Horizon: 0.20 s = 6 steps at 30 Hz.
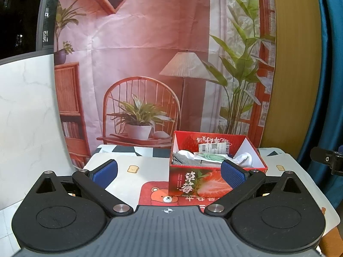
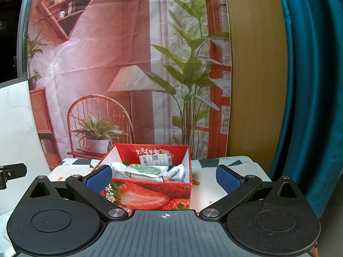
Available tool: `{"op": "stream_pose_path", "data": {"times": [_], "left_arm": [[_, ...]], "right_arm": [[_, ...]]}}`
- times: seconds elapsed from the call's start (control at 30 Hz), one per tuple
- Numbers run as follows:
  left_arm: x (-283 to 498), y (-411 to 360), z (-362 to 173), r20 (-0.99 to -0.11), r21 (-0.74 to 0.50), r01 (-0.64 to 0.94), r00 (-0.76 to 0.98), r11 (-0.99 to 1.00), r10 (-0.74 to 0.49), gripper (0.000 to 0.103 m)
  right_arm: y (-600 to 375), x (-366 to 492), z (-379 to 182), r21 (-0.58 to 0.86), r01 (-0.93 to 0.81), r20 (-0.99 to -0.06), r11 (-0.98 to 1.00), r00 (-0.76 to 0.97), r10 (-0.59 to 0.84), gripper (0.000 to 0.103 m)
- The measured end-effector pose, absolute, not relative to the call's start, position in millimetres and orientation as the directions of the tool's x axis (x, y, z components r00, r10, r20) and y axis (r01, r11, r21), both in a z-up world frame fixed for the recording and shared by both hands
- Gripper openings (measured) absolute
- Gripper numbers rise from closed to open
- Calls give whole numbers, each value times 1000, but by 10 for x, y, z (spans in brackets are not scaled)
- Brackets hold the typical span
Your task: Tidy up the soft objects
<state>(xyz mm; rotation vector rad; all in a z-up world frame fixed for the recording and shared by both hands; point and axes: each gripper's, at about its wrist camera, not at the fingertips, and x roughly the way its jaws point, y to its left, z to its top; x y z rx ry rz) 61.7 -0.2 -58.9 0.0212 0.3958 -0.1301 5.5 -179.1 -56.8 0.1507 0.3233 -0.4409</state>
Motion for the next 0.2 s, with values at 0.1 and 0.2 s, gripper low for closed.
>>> {"op": "stream_pose_path", "data": {"times": [0.1, 0.2], "left_arm": [[615, 6, -594, -385, -7, 131, 915, 991, -123, 103], [612, 7, -593, -384, -6, 129, 915, 992, -122, 103]], "right_arm": [[-1791, 55, -569, 73, 442, -339, 894, 854, -394, 103], [-1791, 52, -568, 74, 441, -338, 895, 855, -393, 103]]}}
